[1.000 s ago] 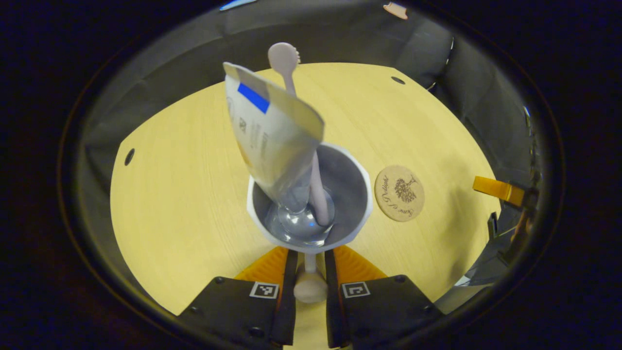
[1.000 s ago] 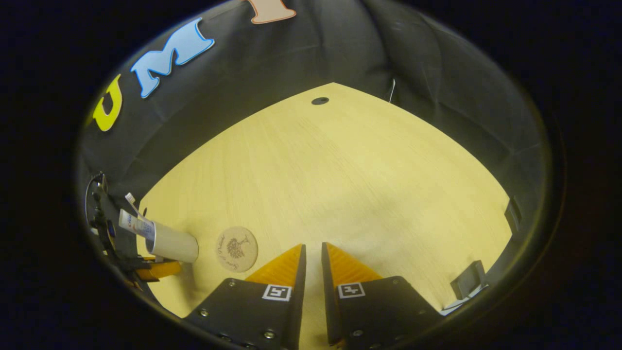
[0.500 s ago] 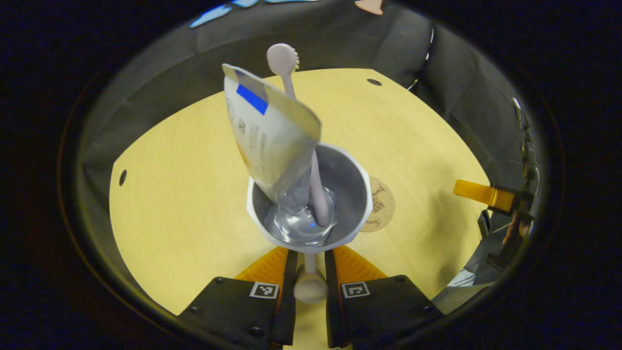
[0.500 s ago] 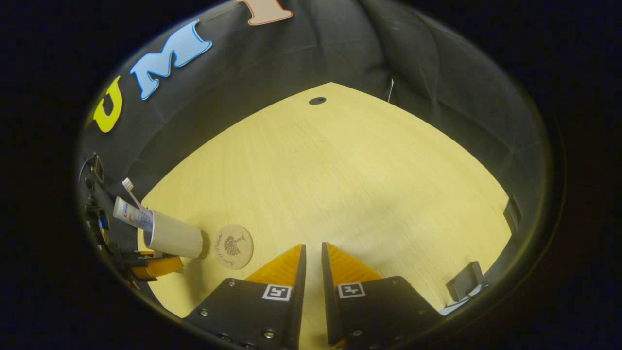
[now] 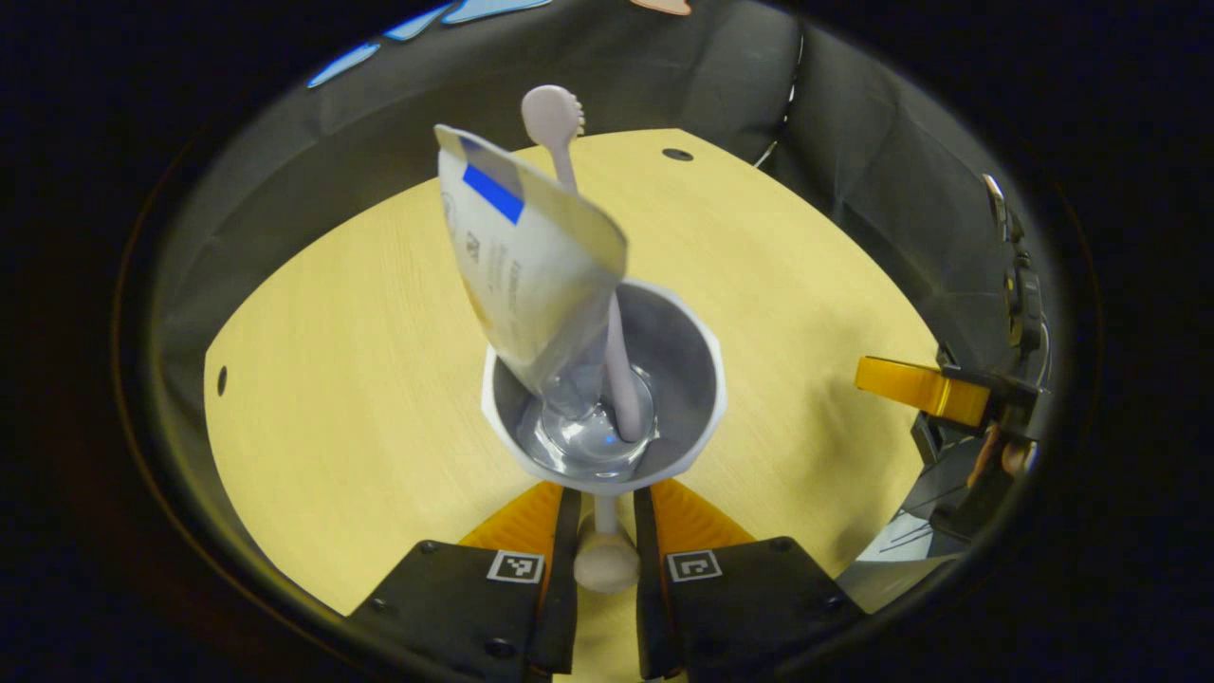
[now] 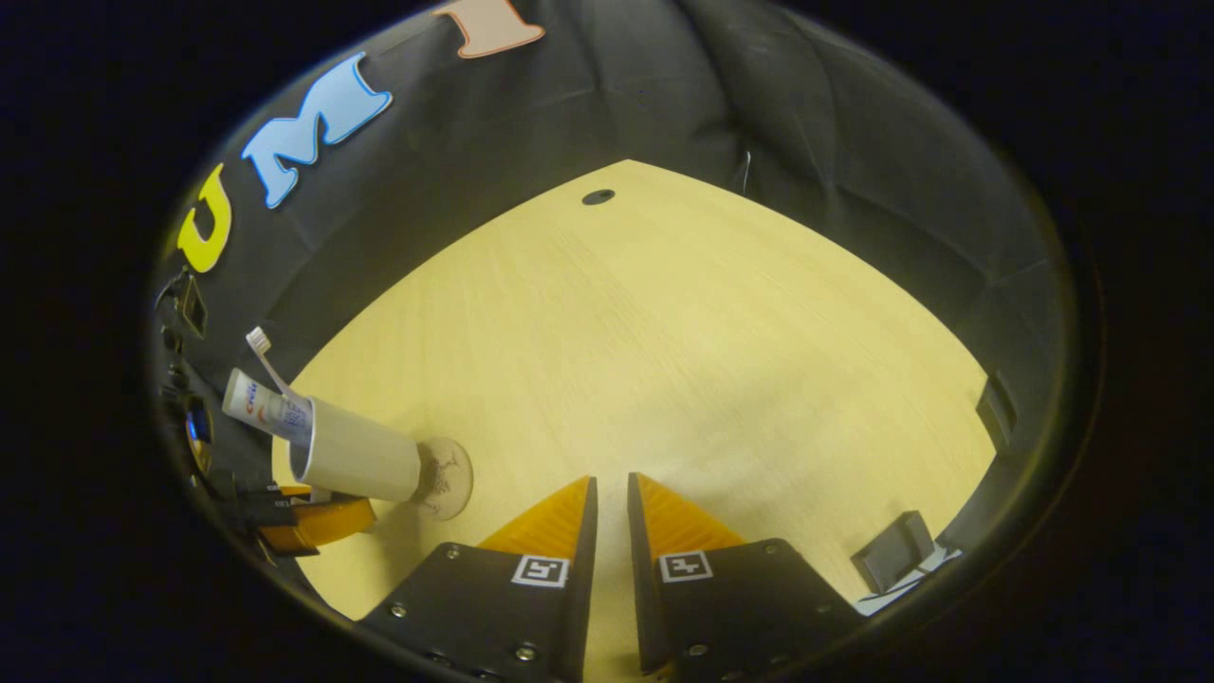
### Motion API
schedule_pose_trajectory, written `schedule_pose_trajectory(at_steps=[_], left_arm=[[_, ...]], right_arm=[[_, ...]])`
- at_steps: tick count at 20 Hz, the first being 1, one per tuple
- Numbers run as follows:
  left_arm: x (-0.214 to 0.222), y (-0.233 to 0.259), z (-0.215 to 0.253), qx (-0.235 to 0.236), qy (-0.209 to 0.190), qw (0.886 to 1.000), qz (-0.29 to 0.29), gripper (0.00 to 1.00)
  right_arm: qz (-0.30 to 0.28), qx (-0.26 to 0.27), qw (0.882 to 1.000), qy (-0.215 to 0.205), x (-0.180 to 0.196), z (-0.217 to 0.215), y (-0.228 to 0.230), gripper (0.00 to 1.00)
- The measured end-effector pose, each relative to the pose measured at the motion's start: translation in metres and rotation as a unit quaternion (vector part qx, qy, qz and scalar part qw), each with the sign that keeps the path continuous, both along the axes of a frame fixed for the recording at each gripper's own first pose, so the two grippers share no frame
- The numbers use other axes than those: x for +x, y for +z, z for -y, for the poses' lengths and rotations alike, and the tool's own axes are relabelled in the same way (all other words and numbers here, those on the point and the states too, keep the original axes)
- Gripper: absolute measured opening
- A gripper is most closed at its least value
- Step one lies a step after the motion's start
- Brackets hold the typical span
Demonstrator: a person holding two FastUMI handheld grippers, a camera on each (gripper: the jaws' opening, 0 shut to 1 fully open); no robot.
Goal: Put the toothbrush and toothpaste on the desktop into the cup, then pick up the cup and place it on the coaster on the desktop.
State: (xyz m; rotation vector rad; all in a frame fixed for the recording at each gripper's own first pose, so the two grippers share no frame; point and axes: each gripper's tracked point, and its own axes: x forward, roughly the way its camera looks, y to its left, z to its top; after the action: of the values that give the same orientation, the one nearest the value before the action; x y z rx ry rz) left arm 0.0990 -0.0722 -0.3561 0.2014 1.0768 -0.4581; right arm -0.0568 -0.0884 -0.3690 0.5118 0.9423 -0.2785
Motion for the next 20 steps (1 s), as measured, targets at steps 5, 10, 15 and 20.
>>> schedule_pose_trajectory(at_steps=[5,10,15,20], left_arm=[[-0.007,-0.005,0.003,0.012,0.000,1.000,-0.003,0.33],[-0.010,-0.012,0.003,0.016,0.014,1.000,-0.008,0.33],[-0.010,-0.015,0.000,0.022,0.045,0.999,0.003,0.34],[-0.005,-0.012,-0.004,0.031,0.051,0.998,0.026,0.44]], right_arm=[[-0.002,0.008,1.000,-0.007,0.001,0.002,0.001,0.25],[-0.004,0.011,1.000,-0.005,0.003,0.002,0.003,0.21],[-0.006,0.013,1.000,0.007,0.008,0.004,0.005,0.21],[-0.005,0.015,1.000,0.027,0.005,0.003,0.007,0.21]])
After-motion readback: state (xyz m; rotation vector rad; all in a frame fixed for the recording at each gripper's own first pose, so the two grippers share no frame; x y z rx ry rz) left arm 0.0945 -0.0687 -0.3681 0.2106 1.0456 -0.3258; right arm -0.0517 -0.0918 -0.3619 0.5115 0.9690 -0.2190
